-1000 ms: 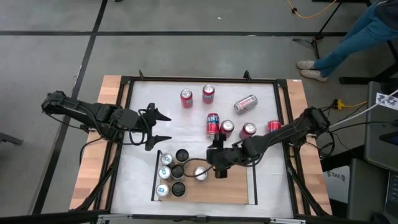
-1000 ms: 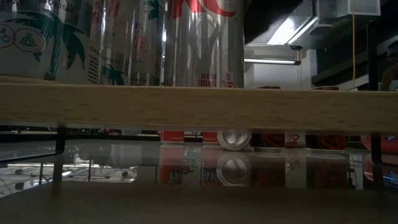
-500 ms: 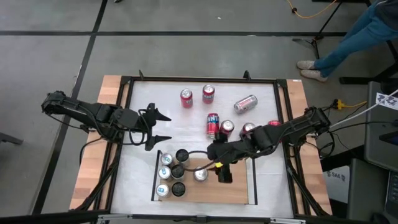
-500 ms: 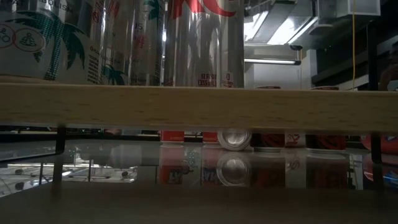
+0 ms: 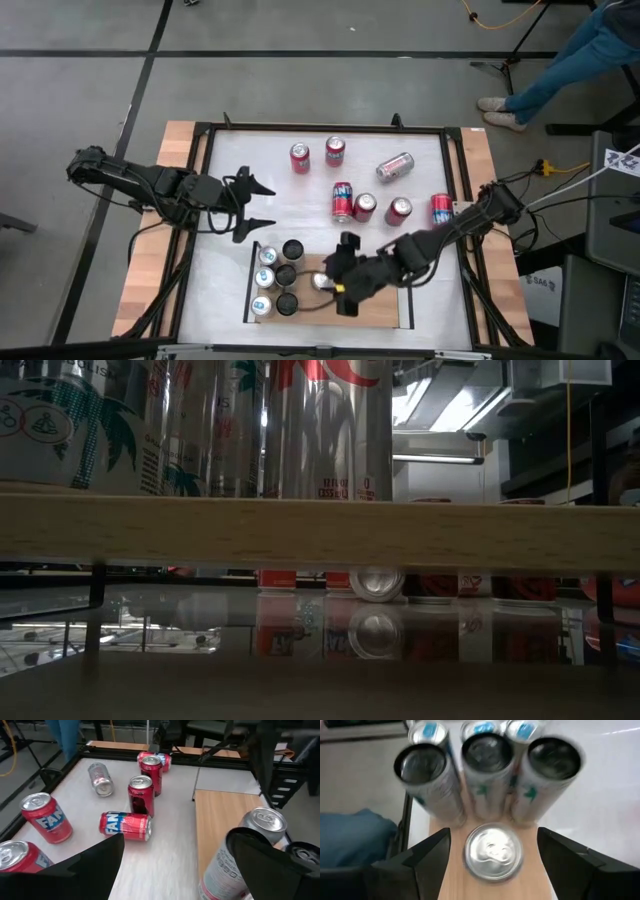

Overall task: Place canned beverage on shelf
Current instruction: Put the left silver soda can on the shelf

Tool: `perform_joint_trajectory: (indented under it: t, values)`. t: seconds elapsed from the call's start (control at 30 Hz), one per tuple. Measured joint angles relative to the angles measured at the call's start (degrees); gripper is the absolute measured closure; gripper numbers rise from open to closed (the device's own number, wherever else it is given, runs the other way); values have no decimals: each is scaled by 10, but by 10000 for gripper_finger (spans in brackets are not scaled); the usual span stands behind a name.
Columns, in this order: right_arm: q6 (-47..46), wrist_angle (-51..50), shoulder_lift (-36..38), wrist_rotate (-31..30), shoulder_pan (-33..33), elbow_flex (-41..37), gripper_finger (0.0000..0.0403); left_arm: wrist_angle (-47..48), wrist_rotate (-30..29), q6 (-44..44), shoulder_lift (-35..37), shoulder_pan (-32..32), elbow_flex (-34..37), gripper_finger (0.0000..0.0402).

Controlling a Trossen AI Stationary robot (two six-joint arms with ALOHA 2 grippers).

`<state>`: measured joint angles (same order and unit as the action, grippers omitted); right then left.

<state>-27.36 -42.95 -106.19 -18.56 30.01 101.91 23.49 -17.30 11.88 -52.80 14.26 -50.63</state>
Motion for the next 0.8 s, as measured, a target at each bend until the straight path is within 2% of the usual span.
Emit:
perform_joint_trajectory:
  t: [0.2,0.5,0.8]
  values:
    - [-1,17,-28,-9,17,0,116,0,14,0,0,2,0,43]
    - [0,18,-37,-77,20,0,116,0,20,0,0,2,0,43]
    - [-1,29,-37,-70,20,-18,116,0,20,0,0,2,0,43]
